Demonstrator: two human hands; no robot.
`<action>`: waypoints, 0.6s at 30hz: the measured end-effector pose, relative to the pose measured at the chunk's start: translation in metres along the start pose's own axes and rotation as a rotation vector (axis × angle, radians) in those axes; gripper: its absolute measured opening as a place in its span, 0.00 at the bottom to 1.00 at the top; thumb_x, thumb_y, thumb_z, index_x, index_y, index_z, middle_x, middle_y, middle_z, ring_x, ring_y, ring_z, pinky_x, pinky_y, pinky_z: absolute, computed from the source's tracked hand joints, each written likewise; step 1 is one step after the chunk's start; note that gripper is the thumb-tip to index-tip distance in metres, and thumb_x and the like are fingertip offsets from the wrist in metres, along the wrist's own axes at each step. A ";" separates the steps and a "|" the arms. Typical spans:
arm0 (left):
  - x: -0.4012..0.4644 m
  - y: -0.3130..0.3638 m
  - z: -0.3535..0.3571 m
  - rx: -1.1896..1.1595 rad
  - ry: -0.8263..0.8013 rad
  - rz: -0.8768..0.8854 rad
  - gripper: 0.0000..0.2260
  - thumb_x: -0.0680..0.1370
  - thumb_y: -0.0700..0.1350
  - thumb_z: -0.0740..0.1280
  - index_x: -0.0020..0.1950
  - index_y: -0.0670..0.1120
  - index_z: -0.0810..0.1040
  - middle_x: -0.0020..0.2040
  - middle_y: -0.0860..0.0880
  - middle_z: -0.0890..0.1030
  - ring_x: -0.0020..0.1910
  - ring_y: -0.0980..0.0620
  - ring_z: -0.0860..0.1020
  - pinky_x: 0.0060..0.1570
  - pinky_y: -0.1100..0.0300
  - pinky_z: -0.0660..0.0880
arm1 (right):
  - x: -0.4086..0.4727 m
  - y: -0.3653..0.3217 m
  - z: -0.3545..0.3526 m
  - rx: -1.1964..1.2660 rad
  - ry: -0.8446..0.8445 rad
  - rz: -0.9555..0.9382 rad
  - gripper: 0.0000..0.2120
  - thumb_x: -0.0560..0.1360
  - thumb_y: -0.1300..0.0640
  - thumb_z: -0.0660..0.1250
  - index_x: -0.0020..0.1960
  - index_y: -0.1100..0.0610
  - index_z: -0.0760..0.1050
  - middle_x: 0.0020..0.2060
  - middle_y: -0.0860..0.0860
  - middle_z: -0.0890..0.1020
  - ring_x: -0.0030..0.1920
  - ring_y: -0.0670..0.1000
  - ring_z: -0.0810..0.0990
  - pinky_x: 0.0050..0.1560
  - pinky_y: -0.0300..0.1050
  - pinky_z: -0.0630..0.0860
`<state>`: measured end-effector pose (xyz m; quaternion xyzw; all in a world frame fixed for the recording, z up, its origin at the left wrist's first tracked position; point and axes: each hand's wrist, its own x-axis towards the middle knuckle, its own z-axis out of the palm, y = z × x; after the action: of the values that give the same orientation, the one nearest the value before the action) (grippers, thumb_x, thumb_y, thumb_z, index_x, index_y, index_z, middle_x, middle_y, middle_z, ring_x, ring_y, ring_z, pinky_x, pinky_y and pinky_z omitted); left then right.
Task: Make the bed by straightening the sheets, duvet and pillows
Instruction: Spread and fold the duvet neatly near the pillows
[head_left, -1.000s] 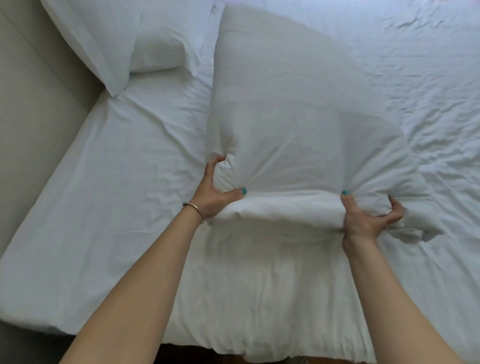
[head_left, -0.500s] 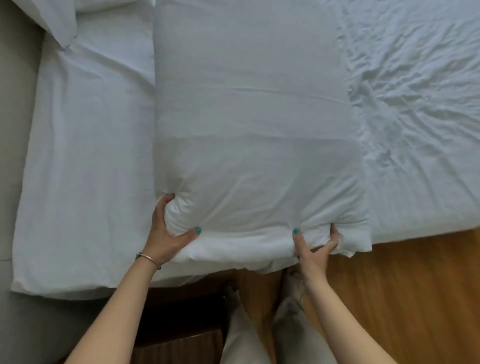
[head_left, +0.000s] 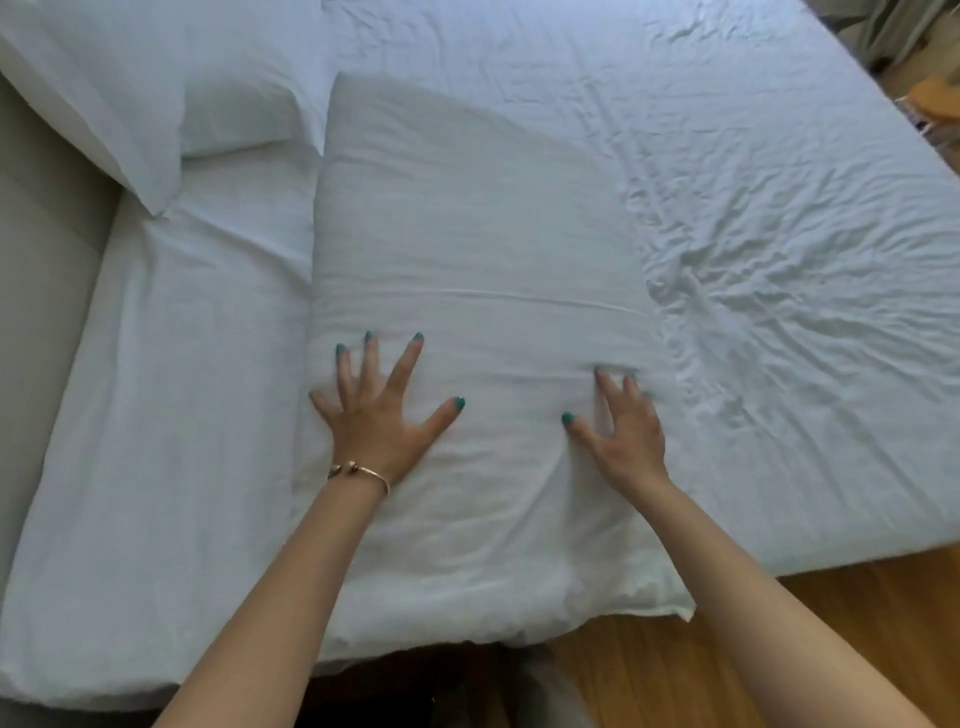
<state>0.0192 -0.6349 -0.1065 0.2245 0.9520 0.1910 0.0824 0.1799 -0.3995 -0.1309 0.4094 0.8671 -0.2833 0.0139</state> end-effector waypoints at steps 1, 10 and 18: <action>0.018 0.003 0.003 0.024 -0.017 -0.087 0.39 0.64 0.80 0.50 0.72 0.72 0.46 0.79 0.52 0.43 0.77 0.43 0.40 0.66 0.28 0.48 | 0.021 -0.004 -0.004 -0.027 -0.017 -0.006 0.36 0.73 0.32 0.62 0.77 0.39 0.54 0.78 0.51 0.53 0.77 0.58 0.52 0.73 0.64 0.55; 0.152 -0.025 -0.012 -0.156 0.014 -0.321 0.42 0.61 0.80 0.57 0.70 0.74 0.43 0.77 0.44 0.56 0.72 0.38 0.63 0.66 0.41 0.66 | 0.209 0.004 -0.036 0.199 -0.092 0.101 0.48 0.60 0.19 0.55 0.76 0.34 0.50 0.77 0.52 0.57 0.75 0.58 0.59 0.73 0.60 0.59; 0.208 -0.058 0.005 -0.885 -0.028 -0.460 0.45 0.59 0.78 0.61 0.74 0.65 0.56 0.66 0.54 0.71 0.62 0.50 0.71 0.61 0.55 0.66 | 0.254 0.023 -0.031 0.609 -0.195 0.063 0.42 0.71 0.38 0.71 0.77 0.39 0.52 0.70 0.41 0.64 0.63 0.40 0.67 0.61 0.39 0.62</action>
<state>-0.1868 -0.5853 -0.1489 -0.0453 0.8034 0.5504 0.2226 0.0339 -0.1938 -0.1808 0.3923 0.7239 -0.5672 -0.0177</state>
